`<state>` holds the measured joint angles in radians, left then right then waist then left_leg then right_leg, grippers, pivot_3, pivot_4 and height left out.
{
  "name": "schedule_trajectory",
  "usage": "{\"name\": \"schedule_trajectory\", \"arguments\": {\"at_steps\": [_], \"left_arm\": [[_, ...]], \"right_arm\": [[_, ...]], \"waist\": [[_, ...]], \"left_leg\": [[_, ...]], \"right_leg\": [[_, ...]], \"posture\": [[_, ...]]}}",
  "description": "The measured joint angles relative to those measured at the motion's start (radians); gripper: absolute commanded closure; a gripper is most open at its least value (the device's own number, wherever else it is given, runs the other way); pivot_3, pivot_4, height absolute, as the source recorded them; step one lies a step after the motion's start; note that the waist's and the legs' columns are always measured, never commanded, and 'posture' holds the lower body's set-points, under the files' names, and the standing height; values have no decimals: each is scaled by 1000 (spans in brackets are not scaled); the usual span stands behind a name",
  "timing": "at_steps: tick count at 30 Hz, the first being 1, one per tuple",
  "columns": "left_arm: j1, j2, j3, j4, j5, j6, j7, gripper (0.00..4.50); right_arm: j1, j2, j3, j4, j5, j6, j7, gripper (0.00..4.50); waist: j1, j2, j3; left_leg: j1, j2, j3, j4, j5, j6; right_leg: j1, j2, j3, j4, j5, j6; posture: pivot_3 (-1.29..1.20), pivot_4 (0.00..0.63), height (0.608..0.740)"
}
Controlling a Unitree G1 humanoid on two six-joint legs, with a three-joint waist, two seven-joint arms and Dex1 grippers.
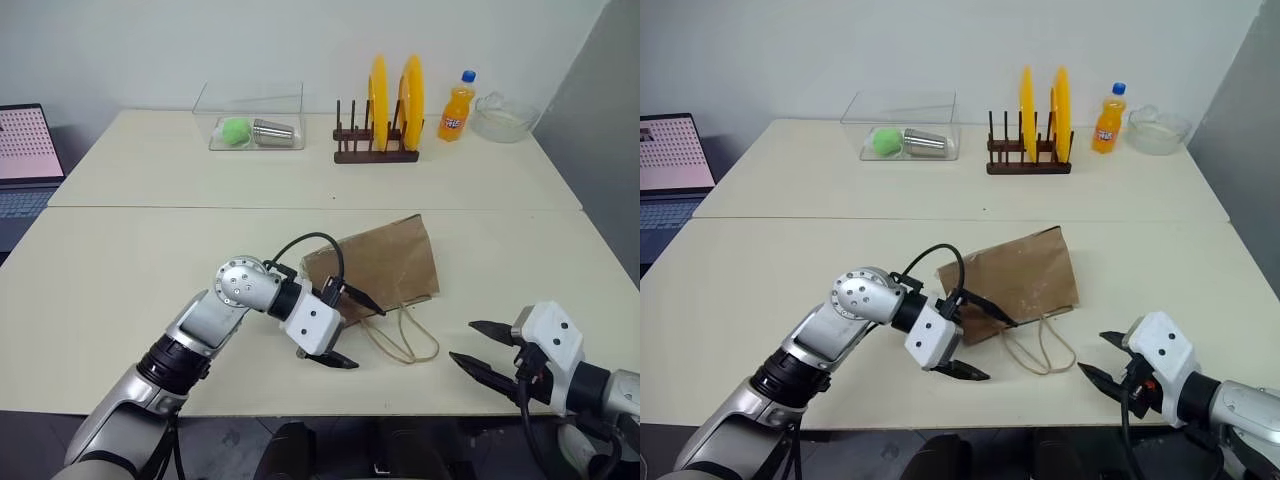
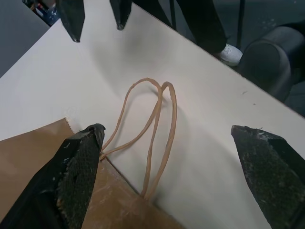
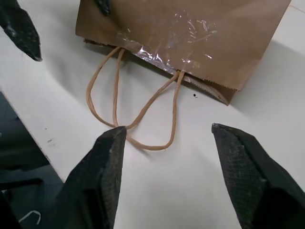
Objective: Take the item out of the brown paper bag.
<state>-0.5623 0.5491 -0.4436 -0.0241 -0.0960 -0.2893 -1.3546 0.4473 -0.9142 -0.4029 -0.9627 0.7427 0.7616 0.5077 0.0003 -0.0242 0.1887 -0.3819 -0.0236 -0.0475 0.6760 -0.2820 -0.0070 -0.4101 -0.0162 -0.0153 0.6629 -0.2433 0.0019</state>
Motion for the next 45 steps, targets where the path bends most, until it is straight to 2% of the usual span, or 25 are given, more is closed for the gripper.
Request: {"name": "schedule_trajectory", "arguments": {"at_steps": [5,11,20,24,28,30,33,39,45], "left_arm": [[-36,-45,-3,62,25,-26,30,0],[-54,-67,-36,195,115,-204,53,0],[-66,-133,-49,252,135,-240,106,0],[-76,-101,-44,252,94,-195,71,0],[-79,-42,-19,167,-61,7,-35,0],[-117,-70,5,148,-98,97,-25,0],[-166,-108,19,149,-81,102,15,0],[-188,-129,-43,245,98,-155,60,0],[-178,-140,-55,270,117,-222,59,0]], "right_arm": [[55,-74,3,0,83,-60,-92,1441],[99,-142,5,-1,146,-120,-174,1441],[167,-199,13,-1,180,-200,-247,1441],[190,-217,13,-1,181,-226,-263,1441],[207,-221,14,-1,182,-241,-271,1441],[205,-221,18,-1,182,-246,-273,1441],[196,-221,32,-1,182,-248,-278,1441],[161,-221,63,-2,180,-248,-299,1441],[138,-221,72,-2,181,-247,-320,1441]], "waist": [[1,0,0],[1,0,0],[3,0,0],[1,0,0],[1,0,0],[4,-1,0],[7,-1,0],[5,-1,0],[7,-1,0]], "left_leg": [[0,0,0,0,-1,1],[0,0,0,0,-1,1],[0,0,0,0,-1,1],[0,0,0,0,-1,1],[0,0,0,0,-1,1],[0,-1,0,1,-1,1],[0,-1,0,1,-1,1],[1,0,1,0,-1,2],[0,-1,1,1,-1,2]], "right_leg": [[1,0,0,-2,0,1],[1,0,0,-2,0,1],[1,0,0,-2,1,1],[1,0,0,-2,1,1],[1,0,0,-2,1,1],[2,0,0,-3,1,2],[3,0,0,-4,1,3],[3,0,1,-5,1,3],[3,0,1,-5,2,3]], "posture": [[0,150,740],[0,150,740],[0,150,740],[0,150,740],[0,150,740],[0,150,740],[0,150,740],[0,150,740],[0,150,740]]}}
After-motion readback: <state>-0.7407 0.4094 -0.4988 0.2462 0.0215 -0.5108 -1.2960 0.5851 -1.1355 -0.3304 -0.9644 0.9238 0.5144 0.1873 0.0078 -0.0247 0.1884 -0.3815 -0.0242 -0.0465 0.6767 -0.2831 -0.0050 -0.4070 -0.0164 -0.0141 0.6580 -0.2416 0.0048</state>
